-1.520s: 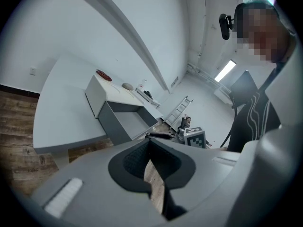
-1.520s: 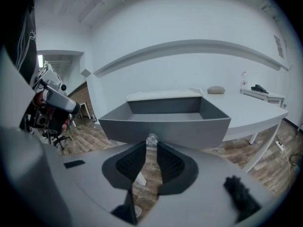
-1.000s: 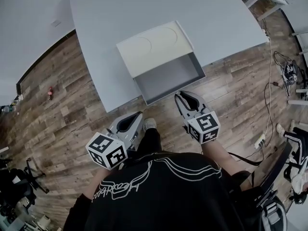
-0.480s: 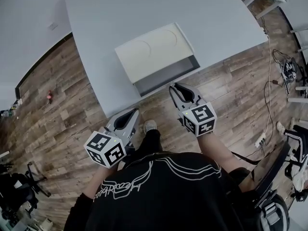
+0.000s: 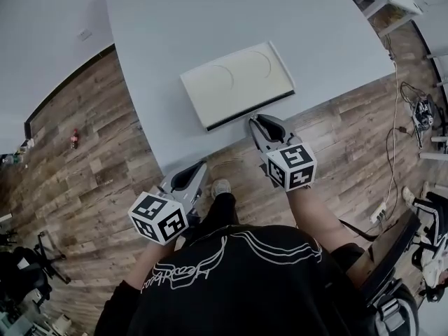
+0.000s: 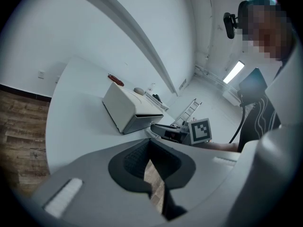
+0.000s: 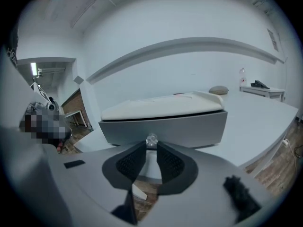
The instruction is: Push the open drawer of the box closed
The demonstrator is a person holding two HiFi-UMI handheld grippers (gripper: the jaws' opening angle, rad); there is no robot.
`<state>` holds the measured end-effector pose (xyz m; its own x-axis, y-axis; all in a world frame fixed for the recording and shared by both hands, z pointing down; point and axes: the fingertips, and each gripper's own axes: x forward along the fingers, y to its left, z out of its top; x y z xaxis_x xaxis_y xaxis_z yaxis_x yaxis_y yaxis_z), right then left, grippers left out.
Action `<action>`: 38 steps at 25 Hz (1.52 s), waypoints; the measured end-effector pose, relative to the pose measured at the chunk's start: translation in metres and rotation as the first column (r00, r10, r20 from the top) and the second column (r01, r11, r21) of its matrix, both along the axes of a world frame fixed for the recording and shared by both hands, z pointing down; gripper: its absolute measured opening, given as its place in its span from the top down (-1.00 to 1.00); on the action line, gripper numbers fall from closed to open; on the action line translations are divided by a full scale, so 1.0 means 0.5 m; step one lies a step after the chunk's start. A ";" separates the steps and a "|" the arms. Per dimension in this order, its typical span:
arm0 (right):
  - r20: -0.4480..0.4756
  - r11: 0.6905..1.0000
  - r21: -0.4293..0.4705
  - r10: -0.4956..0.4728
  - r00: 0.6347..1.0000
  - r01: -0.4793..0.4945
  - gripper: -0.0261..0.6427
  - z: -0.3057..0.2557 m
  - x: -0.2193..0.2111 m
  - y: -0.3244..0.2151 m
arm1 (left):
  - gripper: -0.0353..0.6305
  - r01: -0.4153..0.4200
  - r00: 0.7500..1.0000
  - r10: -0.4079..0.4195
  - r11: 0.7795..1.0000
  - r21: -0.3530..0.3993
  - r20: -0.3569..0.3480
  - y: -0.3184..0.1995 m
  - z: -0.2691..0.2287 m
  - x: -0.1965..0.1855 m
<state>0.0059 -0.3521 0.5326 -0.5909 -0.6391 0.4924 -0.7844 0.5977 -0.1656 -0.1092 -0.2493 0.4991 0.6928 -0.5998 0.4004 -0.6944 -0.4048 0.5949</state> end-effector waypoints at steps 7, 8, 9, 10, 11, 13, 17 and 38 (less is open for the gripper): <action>-0.015 1.000 0.000 0.002 1.000 -0.002 0.69 0.000 -0.011 -0.026 | 0.87 0.034 0.999 -0.034 0.999 -0.005 0.010 0.004 0.001 -0.020; -0.016 1.000 0.001 0.004 1.000 -0.004 0.69 0.000 -0.012 -0.027 | 0.87 0.034 0.999 -0.034 0.999 -0.002 0.010 0.004 -0.002 -0.023; -0.016 1.000 0.000 0.007 1.000 -0.007 0.69 0.000 -0.013 -0.027 | 0.87 0.034 0.999 -0.034 0.999 0.002 0.012 0.005 -0.006 -0.025; -0.017 1.000 -0.003 0.011 1.000 -0.011 0.69 0.000 -0.013 -0.024 | 0.87 0.035 0.999 -0.035 0.999 0.007 0.015 0.008 -0.010 -0.027; -0.020 1.000 -0.009 0.014 1.000 -0.015 0.69 0.000 -0.010 -0.018 | 0.87 0.035 0.999 -0.036 0.999 0.013 0.018 0.011 -0.014 -0.027; -0.022 1.000 -0.017 0.019 1.000 -0.020 0.69 -0.004 0.002 -0.002 | 0.87 0.032 0.999 -0.033 0.999 0.025 0.024 0.018 -0.021 -0.021; 0.014 1.000 -0.027 0.010 1.000 -0.010 0.69 -0.042 0.022 0.055 | 0.87 0.019 1.000 -0.021 0.998 0.059 0.022 0.033 -0.047 -0.003; 0.279 0.936 0.126 -0.353 0.893 0.330 0.89 -0.382 0.127 0.639 | 0.87 -0.169 0.985 0.150 0.918 0.360 0.083 0.425 -0.340 0.294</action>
<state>0.0692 -0.0325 0.3416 -0.8890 -0.3998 0.2233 -0.4530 0.8393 -0.3007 0.0379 -0.0367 0.3291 0.7753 -0.5943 0.2137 -0.6288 -0.6945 0.3498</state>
